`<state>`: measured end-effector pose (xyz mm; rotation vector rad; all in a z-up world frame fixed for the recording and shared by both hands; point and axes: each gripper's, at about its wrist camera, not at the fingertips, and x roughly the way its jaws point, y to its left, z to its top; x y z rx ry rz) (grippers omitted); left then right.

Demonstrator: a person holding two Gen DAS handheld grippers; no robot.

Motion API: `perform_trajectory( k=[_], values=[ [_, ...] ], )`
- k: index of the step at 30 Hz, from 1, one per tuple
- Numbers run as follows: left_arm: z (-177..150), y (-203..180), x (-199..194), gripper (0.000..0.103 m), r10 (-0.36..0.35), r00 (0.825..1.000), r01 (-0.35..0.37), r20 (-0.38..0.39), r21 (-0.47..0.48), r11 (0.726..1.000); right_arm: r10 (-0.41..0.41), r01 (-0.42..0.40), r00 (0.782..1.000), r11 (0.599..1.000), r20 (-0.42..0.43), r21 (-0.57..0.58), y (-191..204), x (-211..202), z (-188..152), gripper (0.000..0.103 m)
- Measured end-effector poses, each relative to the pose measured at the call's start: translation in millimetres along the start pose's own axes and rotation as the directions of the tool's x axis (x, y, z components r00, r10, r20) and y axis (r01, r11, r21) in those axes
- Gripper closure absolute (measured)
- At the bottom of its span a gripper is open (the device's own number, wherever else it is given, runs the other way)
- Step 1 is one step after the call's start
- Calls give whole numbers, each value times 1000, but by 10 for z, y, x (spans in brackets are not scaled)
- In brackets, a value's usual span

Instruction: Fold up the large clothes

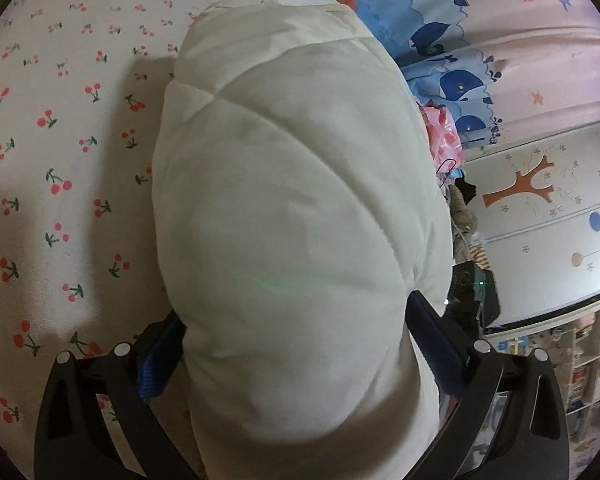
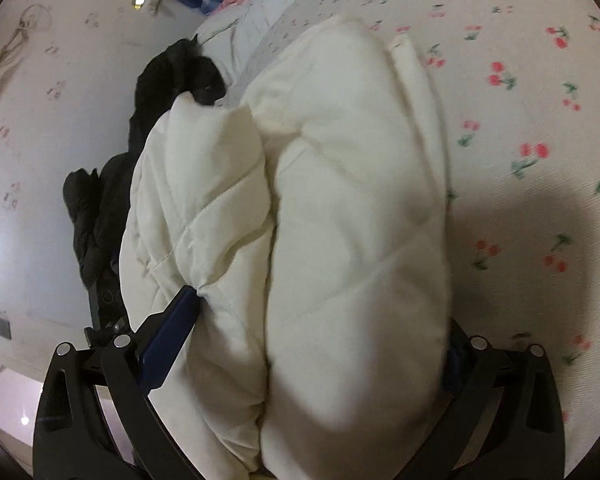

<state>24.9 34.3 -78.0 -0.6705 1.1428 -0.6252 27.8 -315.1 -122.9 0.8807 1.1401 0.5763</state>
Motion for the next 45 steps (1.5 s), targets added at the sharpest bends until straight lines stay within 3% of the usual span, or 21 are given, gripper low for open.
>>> perform_trajectory(
  k=[2, 5, 10, 13, 17, 18, 20, 22, 24, 25, 29, 32, 37, 39, 40, 42, 43, 44, 45],
  values=[
    [-27, -96, -33, 6, 19, 1000, -19, 6, 35, 999, 118, -118, 992, 993, -51, 2, 26, 76, -27, 6],
    [-74, -187, -120, 6, 39, 999, -40, 17, 73, 996, 142, -145, 987, 989, -72, -39, 129, 98, -73, 6],
    [-33, -139, -189, 6, 18, 1000, -20, 23, 56, 998, 163, -168, 982, 985, -93, -49, 226, 174, -93, 6],
    [-34, -214, -293, 6, 18, 999, -21, 40, 75, 997, 257, -267, 959, 961, -117, -77, 390, 187, -110, 6],
    [-58, -317, -539, 6, 38, 996, -48, 85, 116, 992, 307, -324, 939, 941, -155, -100, 506, 305, -162, 6],
    [-60, -303, -566, 6, 49, 995, -59, 88, 116, 992, 285, -303, 945, 948, -163, -101, 510, 351, -153, 6],
    [-61, -147, -512, 6, 84, 994, -89, 66, 67, 994, 150, -166, 978, 980, -145, -108, 490, 462, -83, 6],
    [-52, 10, -414, 6, 119, 992, -120, 51, 21, 993, 74, -91, 989, 988, -131, -127, 462, 469, -49, 6],
    [-28, 138, -352, 6, 107, 994, -106, 37, -21, 994, 0, -22, 993, 981, -115, -192, 528, 472, -64, 6],
    [-27, 159, -354, 6, 99, 994, -98, 41, -32, 995, -5, -19, 993, 980, -120, -196, 541, 507, -81, 6],
    [-60, 15, -474, 6, 100, 992, -101, 74, 9, 995, 125, -154, 976, 974, -178, -164, 626, 641, -145, 6],
    [-94, -80, -720, 6, 106, 987, -110, 124, 30, 993, 230, -264, 952, 951, -202, -163, 820, 709, -188, 6],
    [-132, 15, -1415, 6, 169, 951, -182, 257, 28, 983, 335, -384, 906, 907, -257, -173, 1293, 1179, -239, 6],
    [-117, 154, -1599, 6, 188, 940, -195, 285, -6, 981, 318, -377, 906, 906, -279, -192, 1459, 1452, -331, 6],
    [-99, 282, -1678, 6, 219, 932, -219, 287, -35, 975, 259, -327, 920, 921, -295, -212, 1504, 1642, -370, 6],
    [-80, 557, -1694, 6, 332, 906, -318, 261, -95, 943, 123, -201, 942, 951, -311, -233, 1476, 2004, -406, 6],
    [-66, 761, -1622, 6, 384, 896, -359, 224, -146, 922, 105, -182, 943, 958, -315, -224, 1460, 2132, -423, 6],
    [-70, 871, -1589, 6, 368, 906, -335, 210, -175, 926, 107, -180, 943, 960, -316, -213, 1434, 2156, -403, 6],
    [-79, 955, -1597, 6, 317, 927, -277, 200, -202, 939, 93, -169, 946, 960, -312, -225, 1446, 2128, -389, 6]
  ],
)
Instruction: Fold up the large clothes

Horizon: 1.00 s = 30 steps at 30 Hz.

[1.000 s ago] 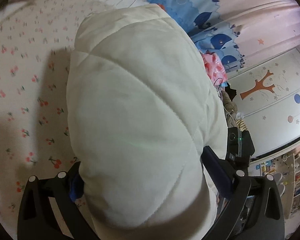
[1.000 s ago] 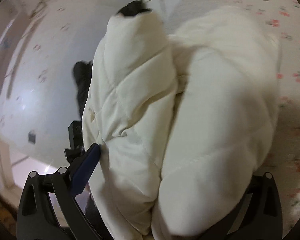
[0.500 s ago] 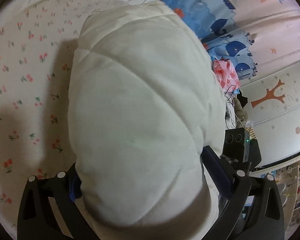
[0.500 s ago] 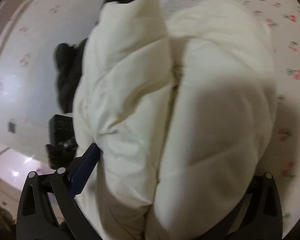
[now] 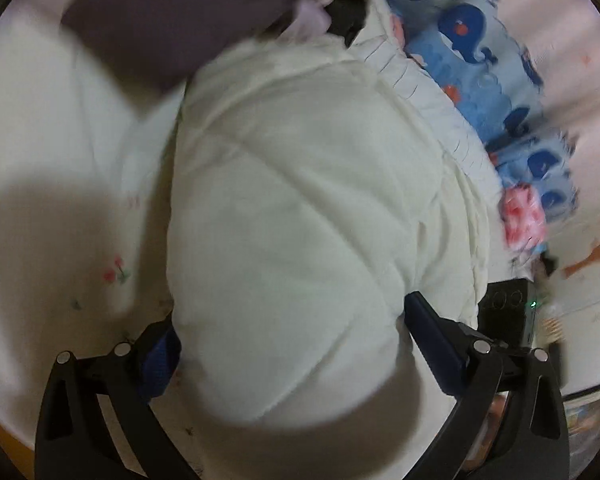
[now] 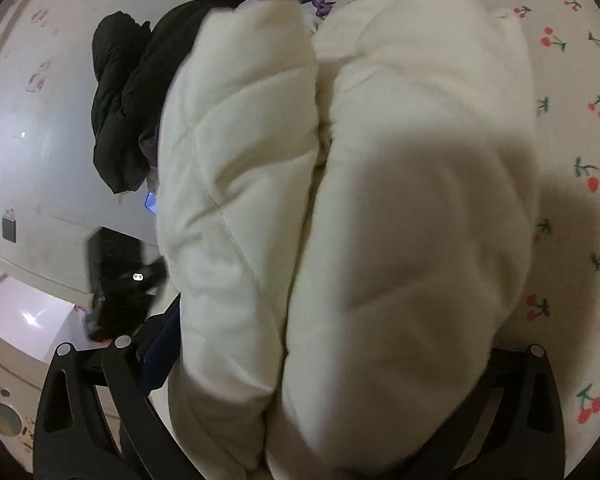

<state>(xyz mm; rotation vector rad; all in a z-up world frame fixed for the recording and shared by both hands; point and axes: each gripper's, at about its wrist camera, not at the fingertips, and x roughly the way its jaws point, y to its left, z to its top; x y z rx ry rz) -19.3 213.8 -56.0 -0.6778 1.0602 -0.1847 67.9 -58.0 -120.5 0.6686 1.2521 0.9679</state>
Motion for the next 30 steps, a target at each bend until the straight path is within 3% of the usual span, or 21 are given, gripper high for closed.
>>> perform_trajectory(
  k=[2, 5, 7, 8, 10, 12, 14, 15, 17, 18, 19, 21, 24, 26, 30],
  values=[
    [-4, -10, -91, 6, -12, 1000, 12, 8, 3, 1000, -35, 36, 999, 999, 30, -23, 42, -171, -13, 6],
    [-9, -148, -323, 6, 20, 994, -26, 111, 56, 998, -108, 110, 990, 994, 88, -25, 59, -487, -85, 6],
    [9, -248, -498, 6, -9, 976, -6, 216, 66, 998, -219, 239, 952, 968, 212, -73, 289, -724, -86, 6],
    [20, -323, -560, 6, -42, 963, 18, 267, 91, 996, -228, 266, 936, 957, 267, -116, 480, -832, -118, 6],
    [71, -438, -578, 6, -79, 954, 44, 289, 124, 991, -209, 282, 924, 938, 320, -203, 825, -841, 33, 6],
    [81, -534, -529, 6, -99, 958, 54, 270, 169, 984, -229, 345, 908, 884, 351, -317, 1272, -633, 272, 6],
    [54, -612, -346, 6, -25, 971, -26, 239, 208, 978, -265, 389, 901, 845, 344, -367, 1502, -312, 510, 6],
    [33, -645, -250, 6, 16, 973, -70, 231, 227, 971, -294, 408, 897, 839, 331, -361, 1423, -232, 601, 6],
    [-18, -698, -89, 6, 104, 968, -168, 229, 280, 945, -445, 516, 852, 803, 277, -298, 1165, 214, 699, 6],
    [-41, -673, -68, 6, 120, 966, -186, 231, 292, 938, -488, 539, 841, 794, 234, -282, 919, 429, 739, 6],
    [-38, -658, -52, 6, 97, 970, -162, 223, 293, 942, -456, 498, 866, 827, 206, -261, 651, 554, 729, 6],
    [-16, -599, -90, 6, 36, 979, -92, 201, 279, 956, -430, 470, 878, 856, 209, -214, 502, 501, 733, 7],
    [-6, -552, -164, 6, -3, 983, -44, 182, 254, 966, -484, 516, 855, 827, 186, -222, 648, 410, 687, 7],
    [1, -429, -317, 6, -40, 983, 2, 179, 208, 978, -472, 527, 846, 810, 246, -259, 1022, 144, 613, 7],
    [-101, -81, -569, 6, -92, 983, 75, 158, 111, 991, -320, 448, 886, 781, 336, -435, 1504, -391, -141, 7]
  ],
)
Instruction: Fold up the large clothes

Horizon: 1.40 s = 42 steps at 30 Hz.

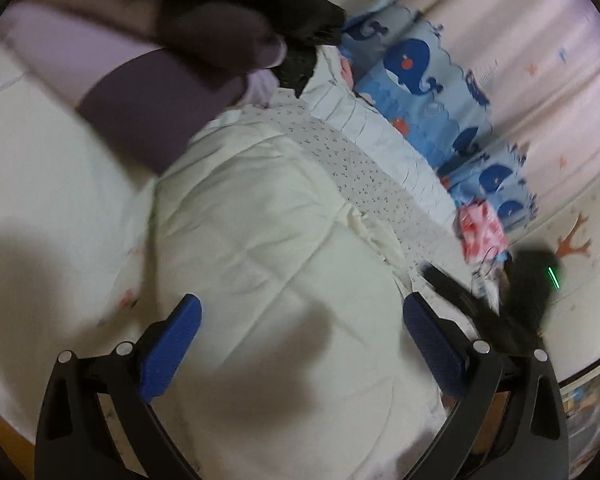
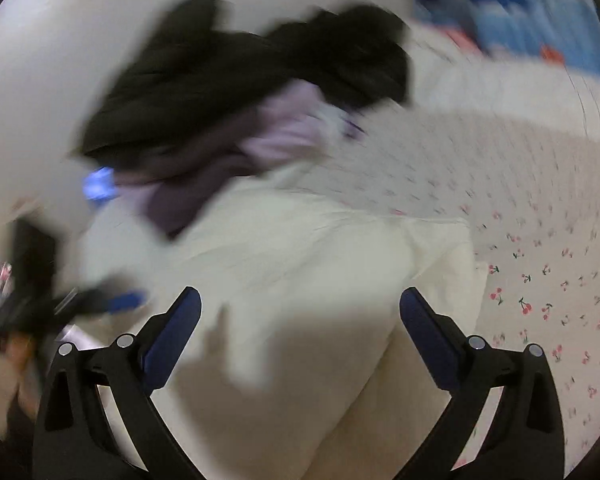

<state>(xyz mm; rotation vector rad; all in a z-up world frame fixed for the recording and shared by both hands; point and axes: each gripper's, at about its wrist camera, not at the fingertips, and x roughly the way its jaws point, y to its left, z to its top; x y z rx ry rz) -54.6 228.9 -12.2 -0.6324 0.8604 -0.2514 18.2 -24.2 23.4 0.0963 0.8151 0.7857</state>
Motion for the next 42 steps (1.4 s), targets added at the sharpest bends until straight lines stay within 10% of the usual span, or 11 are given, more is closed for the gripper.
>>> perform_trajectory(
  k=[5, 9, 14, 20, 31, 36, 42],
  values=[
    [-175, 102, 112, 6, 106, 989, -102, -99, 49, 994, -126, 121, 978, 992, -165, -43, -42, 316, -870, 7],
    [-390, 47, 438, 6, 98, 974, -82, -206, 85, 993, -142, 140, 969, 990, -204, -23, -64, 294, -889, 7],
    [-191, 205, 365, 6, -26, 984, 14, -175, -68, 998, -12, 25, 998, 975, -62, 219, -542, -199, -626, 7],
    [-217, 176, 569, 6, -4, 983, -8, -185, -64, 998, 174, -68, 976, 812, -128, 580, -1312, 368, -813, 7],
    [-116, -271, 342, 6, 11, 996, -4, -86, 89, 996, 396, -369, 918, 811, 39, 453, -802, 312, -618, 6],
    [-198, -312, 647, 6, 199, 969, -170, -145, 189, 967, 182, -91, 966, 906, -185, 414, -930, 429, -862, 6],
    [-158, -283, 641, 6, 185, 972, -160, -142, 166, 973, -46, 28, 997, 971, 69, 238, -524, -273, -778, 7]
  ],
)
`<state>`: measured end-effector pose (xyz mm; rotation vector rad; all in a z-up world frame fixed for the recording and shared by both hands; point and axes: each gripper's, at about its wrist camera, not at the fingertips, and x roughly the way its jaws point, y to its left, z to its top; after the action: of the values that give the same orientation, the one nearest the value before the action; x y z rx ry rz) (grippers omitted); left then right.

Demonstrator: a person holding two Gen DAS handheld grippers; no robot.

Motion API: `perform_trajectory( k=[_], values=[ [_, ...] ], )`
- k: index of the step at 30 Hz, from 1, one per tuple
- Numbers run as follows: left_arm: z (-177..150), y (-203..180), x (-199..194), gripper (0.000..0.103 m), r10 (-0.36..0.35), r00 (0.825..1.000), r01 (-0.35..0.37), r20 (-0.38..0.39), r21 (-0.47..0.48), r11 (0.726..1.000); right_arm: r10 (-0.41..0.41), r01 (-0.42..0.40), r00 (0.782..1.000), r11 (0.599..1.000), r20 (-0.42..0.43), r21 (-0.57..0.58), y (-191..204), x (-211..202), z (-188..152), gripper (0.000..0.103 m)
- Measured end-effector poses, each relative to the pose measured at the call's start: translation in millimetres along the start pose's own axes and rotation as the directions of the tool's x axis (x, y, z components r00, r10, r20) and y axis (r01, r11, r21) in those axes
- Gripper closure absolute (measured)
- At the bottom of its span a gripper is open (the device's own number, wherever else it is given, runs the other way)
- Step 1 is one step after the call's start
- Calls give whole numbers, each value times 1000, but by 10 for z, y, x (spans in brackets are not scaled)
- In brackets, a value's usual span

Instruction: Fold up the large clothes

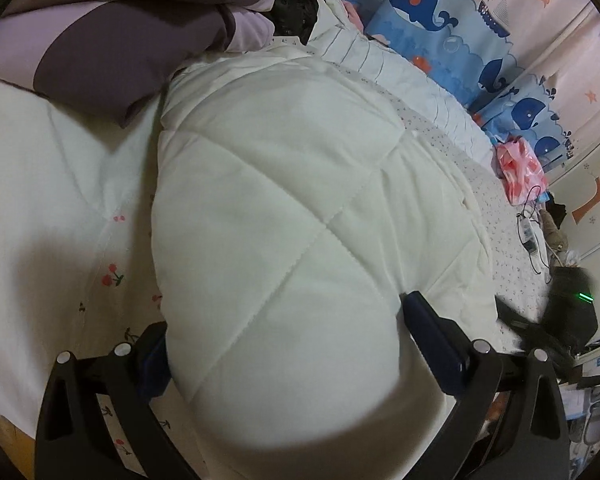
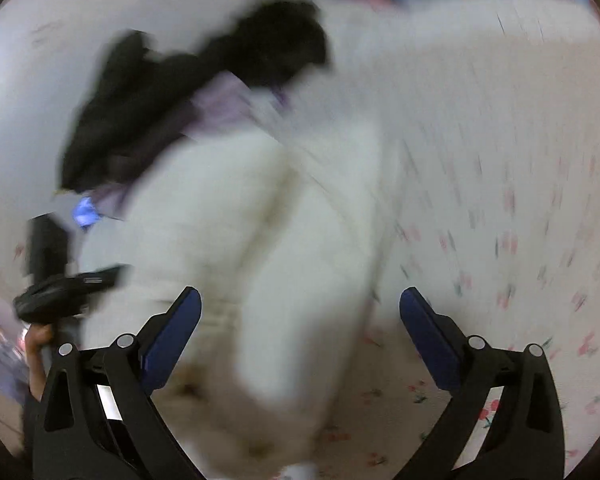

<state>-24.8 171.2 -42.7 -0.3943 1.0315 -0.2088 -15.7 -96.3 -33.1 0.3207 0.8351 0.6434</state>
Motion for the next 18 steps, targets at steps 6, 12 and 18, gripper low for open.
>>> perform_trajectory(
  k=[6, 12, 18],
  values=[
    [-40, 36, -75, 6, -15, 1000, 15, -1, 13, 1000, -72, 53, 970, 995, -233, -83, 198, 539, -421, 7],
    [106, 215, -416, 6, -67, 984, 81, 166, -78, 994, -103, 82, 990, 976, -96, -203, 529, 89, 122, 7],
    [154, 165, -190, 6, -14, 990, 27, 140, -89, 996, -110, 104, 994, 965, -12, -240, 911, 569, 1127, 7]
  ],
)
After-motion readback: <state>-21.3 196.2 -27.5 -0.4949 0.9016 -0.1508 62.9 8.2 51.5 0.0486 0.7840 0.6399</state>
